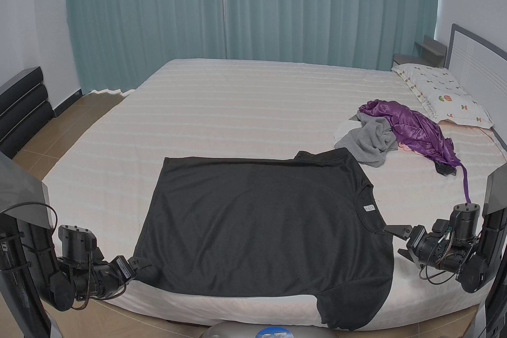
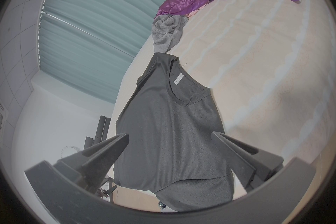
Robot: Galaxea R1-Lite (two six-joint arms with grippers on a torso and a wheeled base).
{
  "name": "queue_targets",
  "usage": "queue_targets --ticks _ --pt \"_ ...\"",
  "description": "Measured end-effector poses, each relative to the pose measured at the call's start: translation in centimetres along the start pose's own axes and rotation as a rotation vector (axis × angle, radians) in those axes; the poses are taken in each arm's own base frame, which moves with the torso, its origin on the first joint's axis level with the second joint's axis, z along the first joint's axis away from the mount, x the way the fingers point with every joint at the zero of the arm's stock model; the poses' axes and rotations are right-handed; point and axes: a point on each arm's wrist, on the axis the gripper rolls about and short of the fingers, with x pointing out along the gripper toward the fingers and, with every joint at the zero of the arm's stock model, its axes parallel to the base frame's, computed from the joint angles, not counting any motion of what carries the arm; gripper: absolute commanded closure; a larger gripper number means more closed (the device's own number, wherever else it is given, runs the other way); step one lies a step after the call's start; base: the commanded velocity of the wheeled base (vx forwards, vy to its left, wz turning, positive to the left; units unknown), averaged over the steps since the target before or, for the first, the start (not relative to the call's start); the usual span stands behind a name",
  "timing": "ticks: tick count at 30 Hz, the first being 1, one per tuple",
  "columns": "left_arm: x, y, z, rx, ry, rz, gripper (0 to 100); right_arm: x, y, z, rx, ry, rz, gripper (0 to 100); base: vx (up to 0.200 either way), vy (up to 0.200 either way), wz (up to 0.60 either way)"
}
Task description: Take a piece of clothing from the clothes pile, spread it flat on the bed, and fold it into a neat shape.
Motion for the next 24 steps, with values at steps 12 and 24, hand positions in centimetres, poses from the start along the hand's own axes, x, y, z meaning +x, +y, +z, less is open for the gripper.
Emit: queue_targets --ticks 12,24 --pt "1.4 0.8 0.3 -0.007 -0.072 0.043 100 0.0 0.0 0.0 0.002 0.001 -0.001 0 0.000 0.000 0.00" --pt "1.5 1.4 0.2 0.001 -0.111 0.151 100 0.0 0.0 0.0 0.003 -0.001 0.000 0 0.000 0.000 0.00"
